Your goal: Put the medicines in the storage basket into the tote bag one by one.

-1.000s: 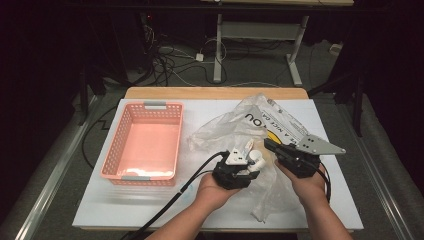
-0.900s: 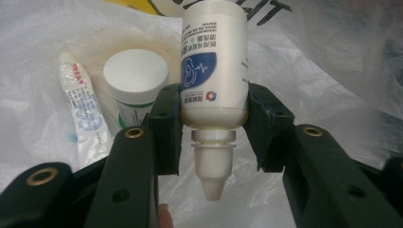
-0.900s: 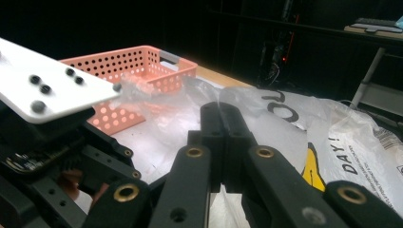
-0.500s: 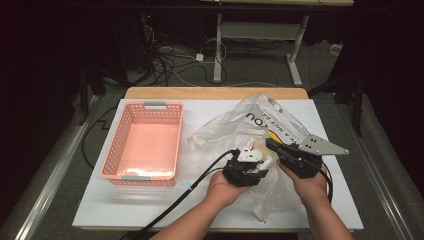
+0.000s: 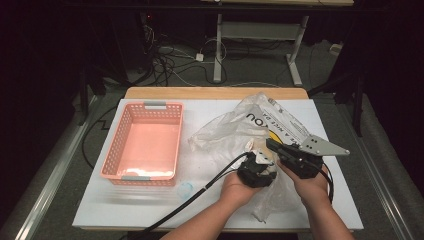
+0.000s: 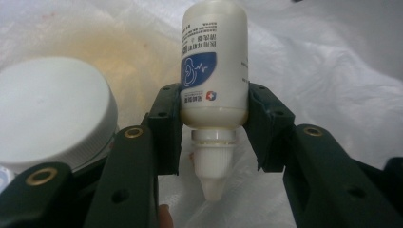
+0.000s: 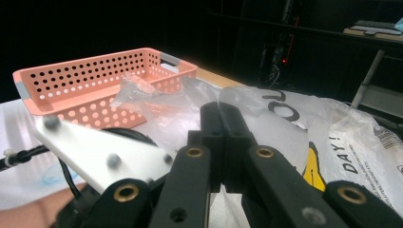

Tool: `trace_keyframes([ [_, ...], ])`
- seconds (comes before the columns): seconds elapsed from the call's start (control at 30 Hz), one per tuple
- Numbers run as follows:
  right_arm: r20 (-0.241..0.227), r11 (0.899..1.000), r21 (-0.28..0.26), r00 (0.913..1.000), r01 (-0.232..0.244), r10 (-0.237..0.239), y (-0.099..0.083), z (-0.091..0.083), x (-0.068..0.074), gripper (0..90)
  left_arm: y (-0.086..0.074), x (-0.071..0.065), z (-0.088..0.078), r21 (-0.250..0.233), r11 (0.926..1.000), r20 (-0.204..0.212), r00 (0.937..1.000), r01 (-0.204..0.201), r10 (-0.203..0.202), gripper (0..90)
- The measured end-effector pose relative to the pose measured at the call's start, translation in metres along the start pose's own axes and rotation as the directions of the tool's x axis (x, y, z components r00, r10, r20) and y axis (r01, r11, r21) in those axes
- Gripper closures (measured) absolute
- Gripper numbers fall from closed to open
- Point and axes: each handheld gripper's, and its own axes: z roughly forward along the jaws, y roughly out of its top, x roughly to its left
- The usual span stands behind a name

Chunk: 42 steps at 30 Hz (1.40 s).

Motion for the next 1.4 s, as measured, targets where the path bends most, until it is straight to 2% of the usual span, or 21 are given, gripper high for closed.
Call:
trace_keyframes([
  [0.03,-0.002,1.000,-0.001,1.0000,0.001,-0.001,0.000,0.000,0.000,90.0,-0.001,-0.001,0.001,0.018,0.9998,-0.027,0.9995,-0.013,0.014,57.9],
  [0.07,-0.004,1.000,0.000,1.0000,0.001,-0.001,-0.001,0.001,0.000,90.0,-0.001,-0.001,0.003,0.030,0.9995,-0.040,0.9992,-0.006,0.007,57.9],
  [0.1,-0.004,1.000,0.003,1.0000,-0.002,0.002,-0.001,0.001,0.000,90.0,-0.001,0.001,0.002,0.066,0.9973,-0.041,0.9985,-0.034,0.037,57.9],
  [0.13,-0.003,1.000,0.003,1.0000,-0.002,0.002,-0.001,0.001,0.000,90.0,-0.001,0.001,0.002,0.058,0.9979,-0.040,0.9987,-0.030,0.033,57.8],
  [0.17,-0.001,1.000,0.004,1.0000,0.001,-0.001,-0.001,0.001,0.000,90.0,-0.002,-0.001,0.002,0.032,0.9995,-0.030,0.9995,-0.001,0.002,57.4],
  [0.23,-0.003,1.000,0.006,1.0000,-0.001,0.001,-0.002,0.001,-0.001,90.0,-0.003,-0.002,-0.001,0.030,0.9994,-0.022,0.9996,-0.016,0.017,56.7],
  [0.27,-0.004,1.000,0.008,1.0000,-0.003,0.003,-0.002,0.001,-0.001,90.0,-0.005,-0.003,-0.003,0.024,0.9997,-0.012,0.9999,-0.004,0.004,53.3],
  [0.33,-0.002,1.000,0.010,1.0000,-0.005,0.005,-0.003,0.001,-0.001,90.0,-0.008,-0.003,-0.009,0.024,0.9997,0.009,1.0000,-0.004,0.004,52.1],
  [0.4,-0.002,1.000,0.011,1.0000,-0.005,0.005,-0.003,0.001,0.000,90.0,-0.011,-0.001,-0.017,0.017,0.9998,0.020,0.9997,0.012,-0.013,50.6],
  [0.43,-0.001,1.000,0.010,1.0000,-0.002,0.002,-0.002,0.001,0.000,90.0,-0.012,0.000,-0.022,0.013,0.9998,0.040,0.9991,0.013,-0.014,50.5],
  [0.57,0.002,1.000,0.011,1.0000,0.002,-0.002,-0.002,0.000,0.000,90.0,-0.020,0.003,-0.042,-0.006,0.9999,0.053,0.9985,0.008,-0.008,47.8],
  [0.93,0.000,1.000,0.016,1.0000,0.005,-0.005,-0.002,0.001,0.002,90.0,-0.054,0.022,-0.091,-0.010,0.9998,0.051,0.9985,0.017,-0.017,42.9],
  [1.07,0.002,1.000,0.018,1.0000,0.002,-0.002,-0.003,0.000,0.002,90.0,-0.068,0.029,-0.104,-0.016,0.9995,0.035,0.9991,0.027,-0.027,40.7],
  [1.13,0.006,1.000,0.021,1.0000,0.001,-0.001,-0.003,0.000,0.002,90.0,-0.074,0.033,-0.108,-0.019,0.9995,0.018,0.9995,0.026,-0.026,37.5],
  [1.2,0.006,1.000,0.022,1.0000,0.001,-0.001,-0.004,0.000,0.002,90.0,-0.079,0.038,-0.111,-0.028,0.9988,-0.011,0.9991,0.041,-0.041,31.4],
  [1.27,0.010,1.000,0.028,0.9999,-0.007,0.006,-0.004,0.000,0.002,90.0,-0.081,0.041,-0.112,0.001,0.9996,-0.036,0.9989,0.029,-0.029,24.7],
  [1.3,0.012,1.000,0.027,0.9999,-0.003,0.003,-0.004,-0.001,0.001,90.0,-0.082,0.043,-0.112,0.016,0.9994,-0.037,0.9989,0.030,-0.030,21.6],
  [1.33,0.013,1.000,0.025,0.9999,0.001,-0.001,-0.004,-0.001,0.001,90.0,-0.082,0.046,-0.112,0.028,0.9988,-0.019,0.9990,0.040,-0.040,17.6],
  [1.37,0.015,1.000,0.024,0.9999,-0.002,0.002,-0.004,-0.002,0.000,90.0,-0.082,0.048,-0.111,0.036,0.9978,-0.009,0.9984,0.056,-0.055,11.4],
  [1.4,0.017,1.000,0.023,0.9998,-0.006,0.005,-0.004,-0.002,0.000,90.0,-0.081,0.050,-0.109,0.054,0.9962,-0.019,0.9976,0.068,-0.067,2.0],
])
